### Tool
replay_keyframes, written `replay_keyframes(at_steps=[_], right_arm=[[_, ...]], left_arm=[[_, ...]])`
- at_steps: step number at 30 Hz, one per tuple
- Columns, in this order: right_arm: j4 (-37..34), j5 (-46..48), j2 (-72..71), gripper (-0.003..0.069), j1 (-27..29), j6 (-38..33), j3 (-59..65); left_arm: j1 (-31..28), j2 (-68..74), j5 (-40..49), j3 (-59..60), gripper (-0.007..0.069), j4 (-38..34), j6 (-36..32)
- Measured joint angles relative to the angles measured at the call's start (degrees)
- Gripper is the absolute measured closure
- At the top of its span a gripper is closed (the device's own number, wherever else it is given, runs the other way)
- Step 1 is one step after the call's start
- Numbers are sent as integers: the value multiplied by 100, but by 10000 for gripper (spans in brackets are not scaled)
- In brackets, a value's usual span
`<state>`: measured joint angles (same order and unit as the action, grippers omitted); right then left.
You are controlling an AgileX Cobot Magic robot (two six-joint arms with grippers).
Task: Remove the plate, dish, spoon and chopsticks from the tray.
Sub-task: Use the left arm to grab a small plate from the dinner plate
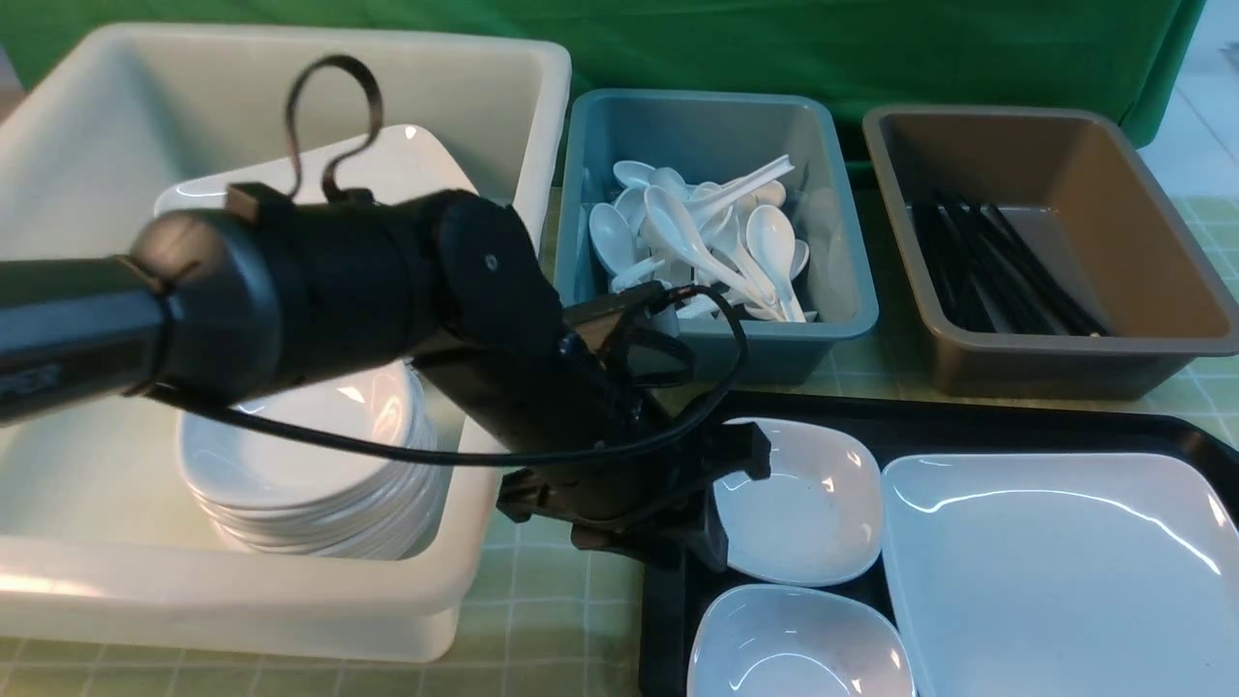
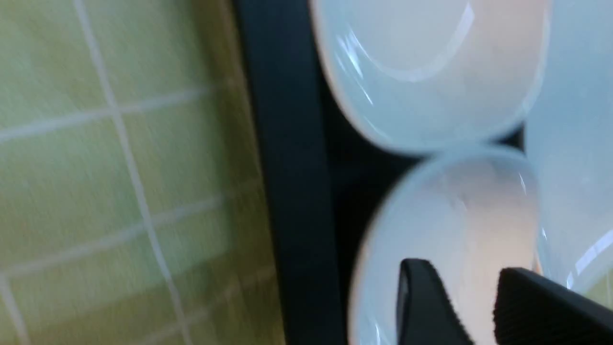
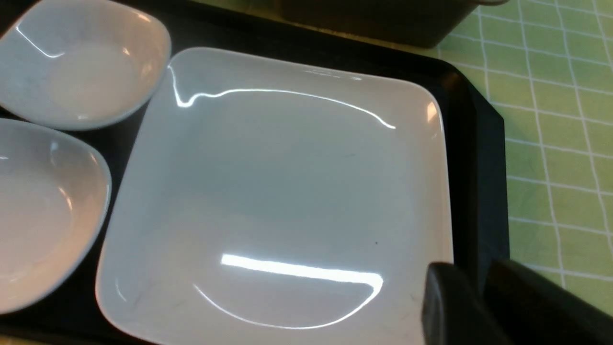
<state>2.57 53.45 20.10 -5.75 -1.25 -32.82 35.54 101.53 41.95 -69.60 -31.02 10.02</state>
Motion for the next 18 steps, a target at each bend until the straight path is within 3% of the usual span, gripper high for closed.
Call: replay_keyframes(at_steps=[7, 18], right_arm=[[0, 0, 0, 537, 0, 0, 0], [0, 0, 0, 535, 0, 11, 0]], left_arm=[[0, 401, -276, -4, 267, -225, 202], [13, 915, -1024, -35, 279, -972, 264]])
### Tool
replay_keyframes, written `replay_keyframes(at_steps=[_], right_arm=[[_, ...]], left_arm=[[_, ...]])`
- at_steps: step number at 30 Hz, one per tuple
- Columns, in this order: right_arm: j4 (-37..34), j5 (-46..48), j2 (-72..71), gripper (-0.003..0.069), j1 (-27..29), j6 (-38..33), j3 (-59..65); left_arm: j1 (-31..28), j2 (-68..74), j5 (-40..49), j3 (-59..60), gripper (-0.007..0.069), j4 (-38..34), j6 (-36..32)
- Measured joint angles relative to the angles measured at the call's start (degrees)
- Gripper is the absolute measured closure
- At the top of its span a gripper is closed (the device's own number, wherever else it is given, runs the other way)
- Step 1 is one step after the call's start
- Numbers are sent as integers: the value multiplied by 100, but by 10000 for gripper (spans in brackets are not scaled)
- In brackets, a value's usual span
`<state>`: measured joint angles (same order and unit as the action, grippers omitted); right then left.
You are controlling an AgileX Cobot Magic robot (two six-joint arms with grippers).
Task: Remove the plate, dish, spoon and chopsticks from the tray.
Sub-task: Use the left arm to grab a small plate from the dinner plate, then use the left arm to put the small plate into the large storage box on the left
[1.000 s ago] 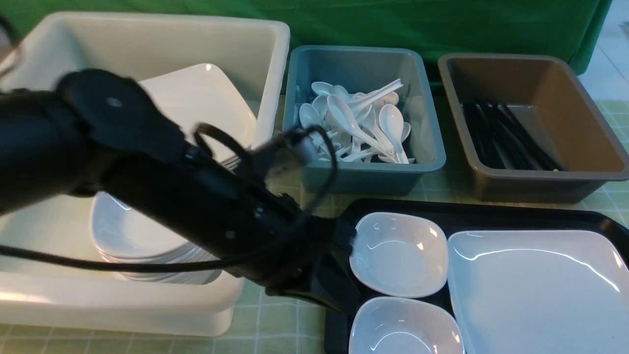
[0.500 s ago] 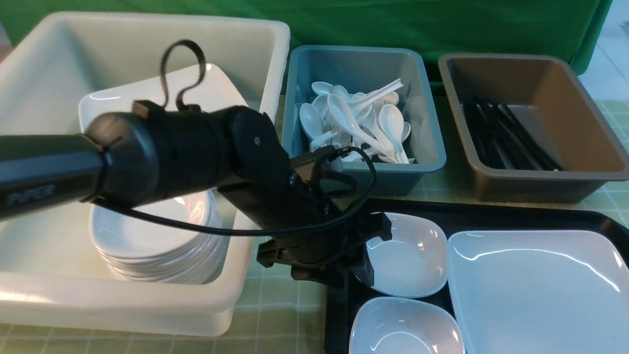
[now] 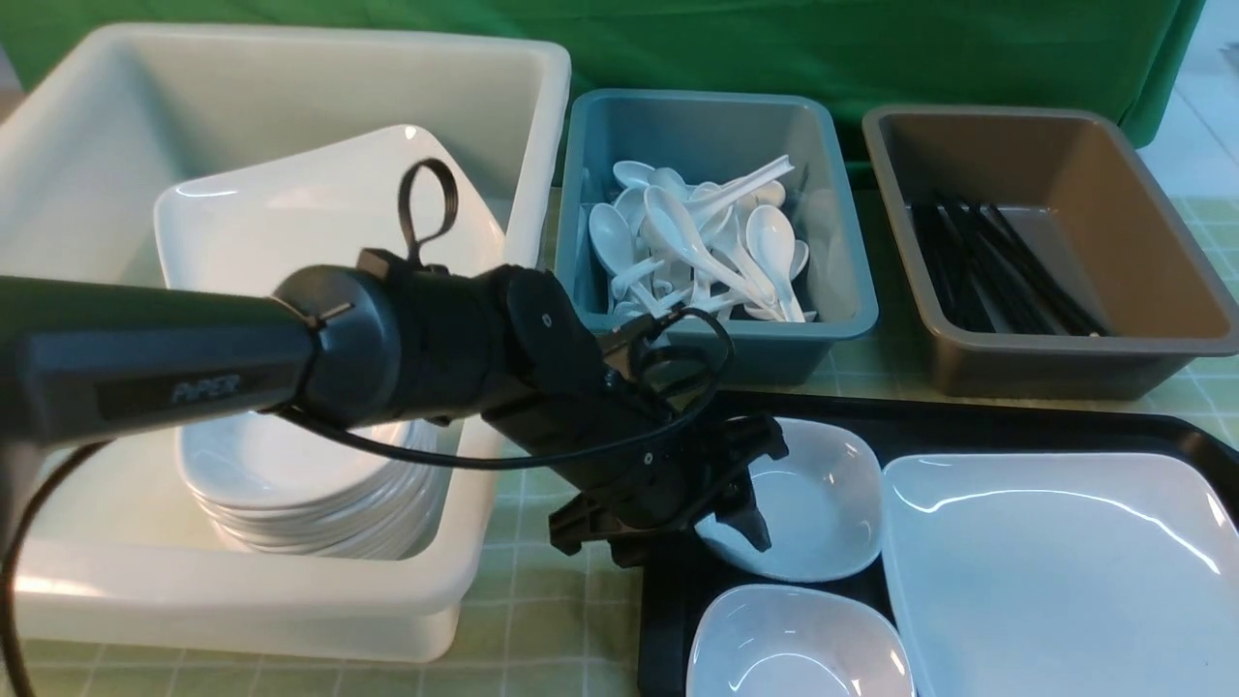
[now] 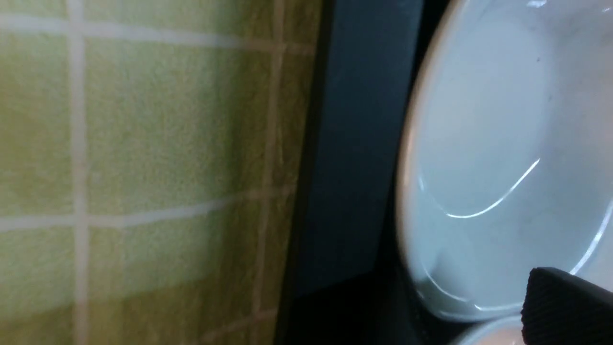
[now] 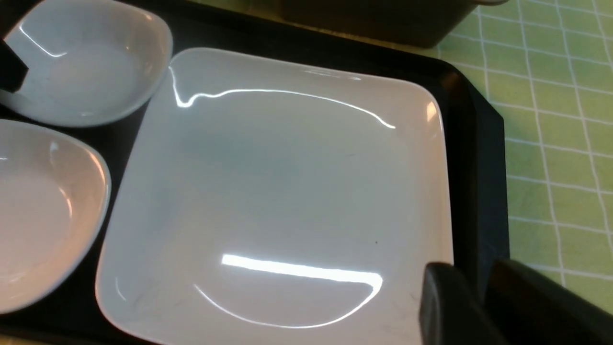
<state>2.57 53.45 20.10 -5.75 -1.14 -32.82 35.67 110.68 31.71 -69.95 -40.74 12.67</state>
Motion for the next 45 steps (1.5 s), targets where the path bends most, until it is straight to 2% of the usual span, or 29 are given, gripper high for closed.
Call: replay_keyframes(at_steps=[10, 17, 19, 21, 26, 35, 45], right_arm=[[0, 0, 0, 533, 0, 12, 0], [0, 0, 0, 522, 0, 12, 0], [0, 0, 0, 519, 0, 12, 0], [0, 0, 0, 518, 0, 12, 0], [0, 0, 0, 512, 0, 12, 0], [0, -1, 0, 501, 0, 12, 0], [0, -6, -10, 491, 0, 12, 0]], left_arm=[[27, 73, -112, 0, 286, -212, -47], [112, 177, -794, 0, 292, -154, -47], [132, 202, -910, 0, 310, -154, -47], [138, 223, -948, 0, 359, -113, -47], [132, 239, -954, 0, 565, 19, -52], [275, -80, -886, 6, 596, 211, -50], [319, -1530, -785, 11, 615, 432, -88]])
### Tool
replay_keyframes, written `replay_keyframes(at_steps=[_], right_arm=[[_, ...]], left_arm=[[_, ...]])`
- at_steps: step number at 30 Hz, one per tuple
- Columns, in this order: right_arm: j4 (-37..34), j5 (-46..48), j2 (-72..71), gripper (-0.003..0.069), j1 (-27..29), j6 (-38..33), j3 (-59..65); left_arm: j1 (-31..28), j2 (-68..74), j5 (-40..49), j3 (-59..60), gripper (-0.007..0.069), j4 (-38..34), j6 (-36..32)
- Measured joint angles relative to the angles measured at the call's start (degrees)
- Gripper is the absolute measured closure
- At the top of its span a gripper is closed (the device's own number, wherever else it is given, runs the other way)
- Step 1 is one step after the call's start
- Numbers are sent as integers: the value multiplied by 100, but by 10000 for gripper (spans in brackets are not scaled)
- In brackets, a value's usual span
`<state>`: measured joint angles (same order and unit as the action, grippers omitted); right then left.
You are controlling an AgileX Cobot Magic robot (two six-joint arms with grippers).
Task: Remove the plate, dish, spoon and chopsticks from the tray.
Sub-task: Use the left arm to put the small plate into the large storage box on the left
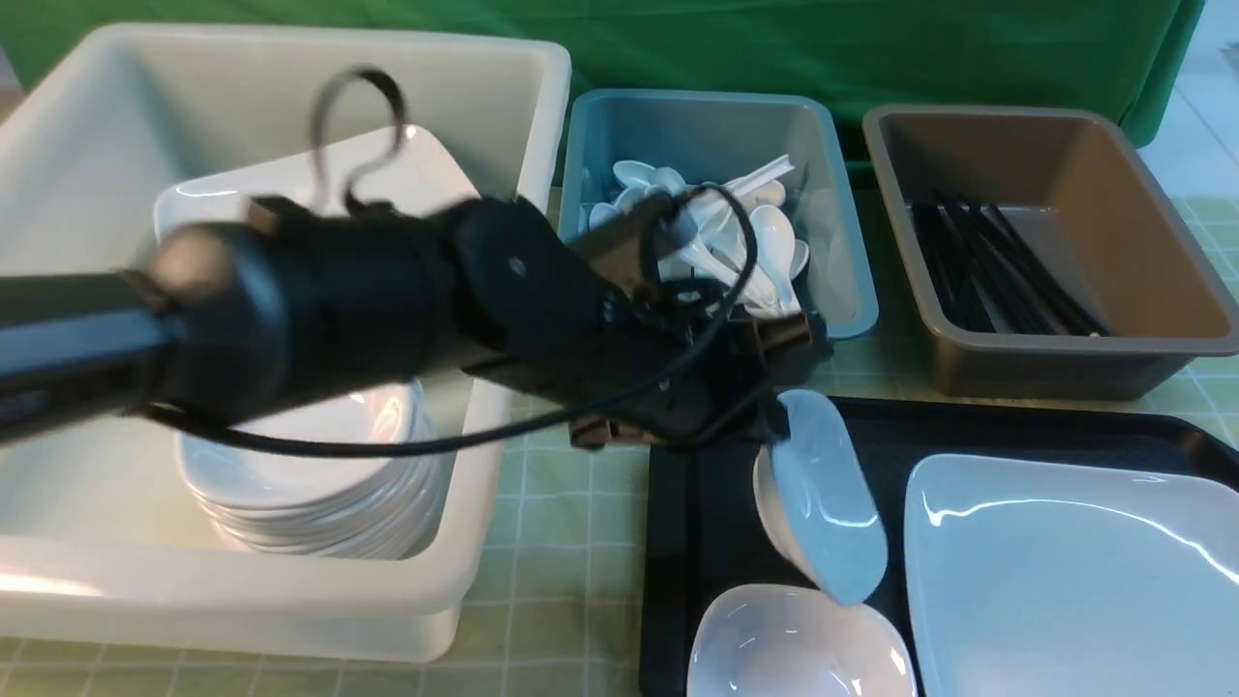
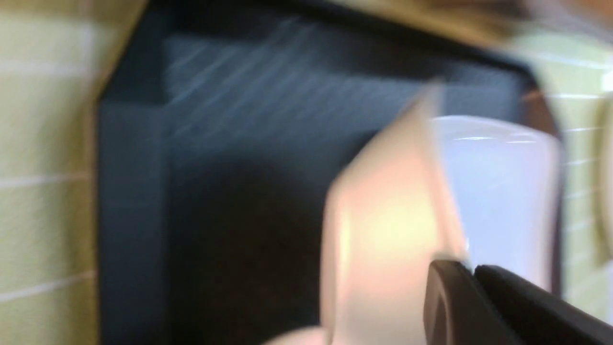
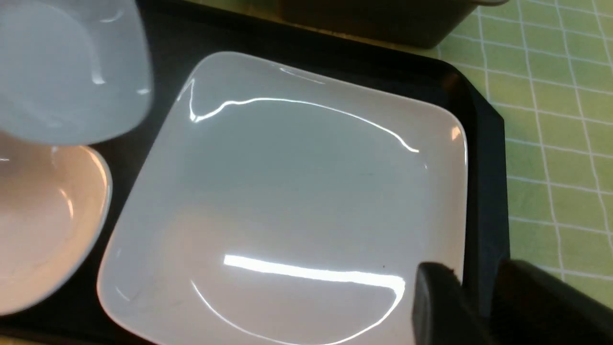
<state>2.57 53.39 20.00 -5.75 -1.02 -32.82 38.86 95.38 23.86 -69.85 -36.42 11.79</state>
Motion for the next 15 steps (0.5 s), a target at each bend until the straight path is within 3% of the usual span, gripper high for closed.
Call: replay_keyframes(at_steps=[6, 11, 15], right_arm=[[0, 0, 0, 486, 0, 0, 0], [0, 1, 0, 482, 0, -4, 0], [0, 1, 0, 482, 0, -4, 0]], left_arm=[[-244, -1033, 138, 0, 615, 214, 14], [-1022, -2197, 546, 0, 615, 675, 178], [-1692, -2889, 1245, 33, 615, 1625, 718]])
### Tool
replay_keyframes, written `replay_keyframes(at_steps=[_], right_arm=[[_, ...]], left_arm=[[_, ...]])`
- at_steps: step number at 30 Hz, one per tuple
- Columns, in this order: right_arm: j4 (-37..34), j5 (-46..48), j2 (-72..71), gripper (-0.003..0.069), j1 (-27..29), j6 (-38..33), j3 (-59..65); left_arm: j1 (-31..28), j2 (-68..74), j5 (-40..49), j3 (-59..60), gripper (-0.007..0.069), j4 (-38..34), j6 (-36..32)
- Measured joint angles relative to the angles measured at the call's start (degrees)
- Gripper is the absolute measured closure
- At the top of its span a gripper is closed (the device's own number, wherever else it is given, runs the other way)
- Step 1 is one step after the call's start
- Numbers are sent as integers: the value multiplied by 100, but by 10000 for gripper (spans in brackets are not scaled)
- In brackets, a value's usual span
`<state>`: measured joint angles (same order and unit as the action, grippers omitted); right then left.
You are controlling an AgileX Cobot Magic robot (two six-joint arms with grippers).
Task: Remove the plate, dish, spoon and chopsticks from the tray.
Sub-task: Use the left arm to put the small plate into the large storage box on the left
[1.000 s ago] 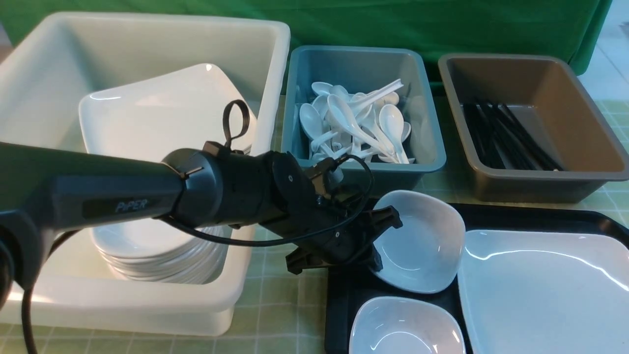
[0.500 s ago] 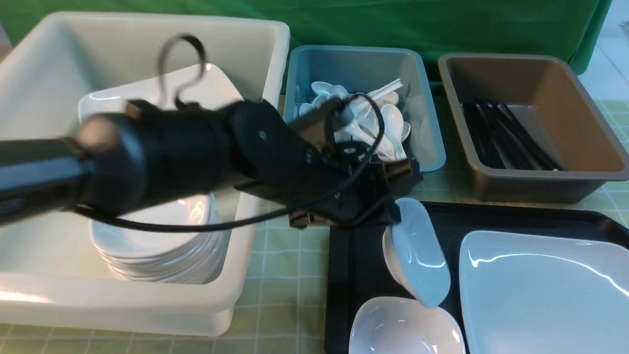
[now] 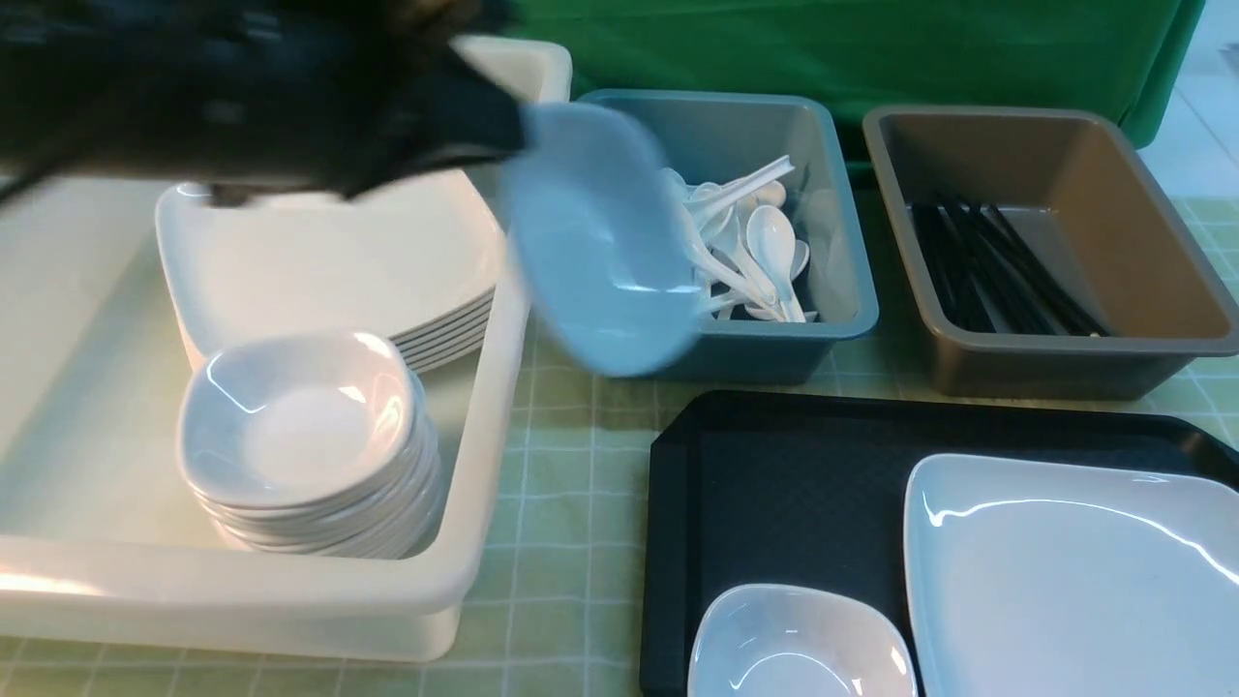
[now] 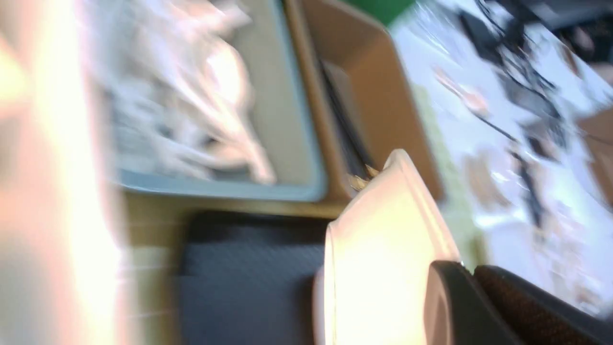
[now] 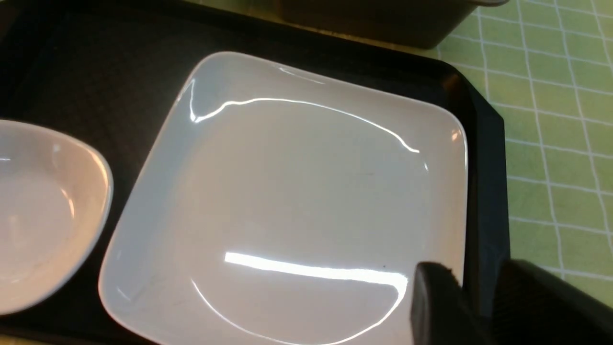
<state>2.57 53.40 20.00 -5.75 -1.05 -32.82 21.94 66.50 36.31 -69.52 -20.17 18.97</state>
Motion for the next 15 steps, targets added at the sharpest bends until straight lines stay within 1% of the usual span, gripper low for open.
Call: replay_keyframes(at_steps=[2, 3, 4, 6, 7, 10, 12, 15], right_arm=[[0, 0, 0, 482, 0, 5, 0], [0, 0, 0, 482, 0, 5, 0], [0, 0, 0, 481, 0, 5, 0], [0, -2, 0, 481, 0, 5, 0], [0, -2, 0, 480, 0, 5, 0], [0, -13, 0, 475, 0, 5, 0], [0, -13, 0, 472, 0, 5, 0], [0, 4, 0, 470, 0, 5, 0]], left_arm=[[-547, -506, 471, 229, 615, 642, 363], [-592, -582, 498, 288, 615, 703, 378], [-1058, -897, 662, 608, 615, 864, 487], [-1293, -1051, 670, 819, 615, 875, 501], [-1610, -1232, 636, 1135, 615, 796, 508], [-2256, -1411, 235, 1891, 615, 333, 489], [-2543, -1396, -50, 2226, 615, -52, 356], [-2729, -1310, -423, 2622, 615, -478, 78]])
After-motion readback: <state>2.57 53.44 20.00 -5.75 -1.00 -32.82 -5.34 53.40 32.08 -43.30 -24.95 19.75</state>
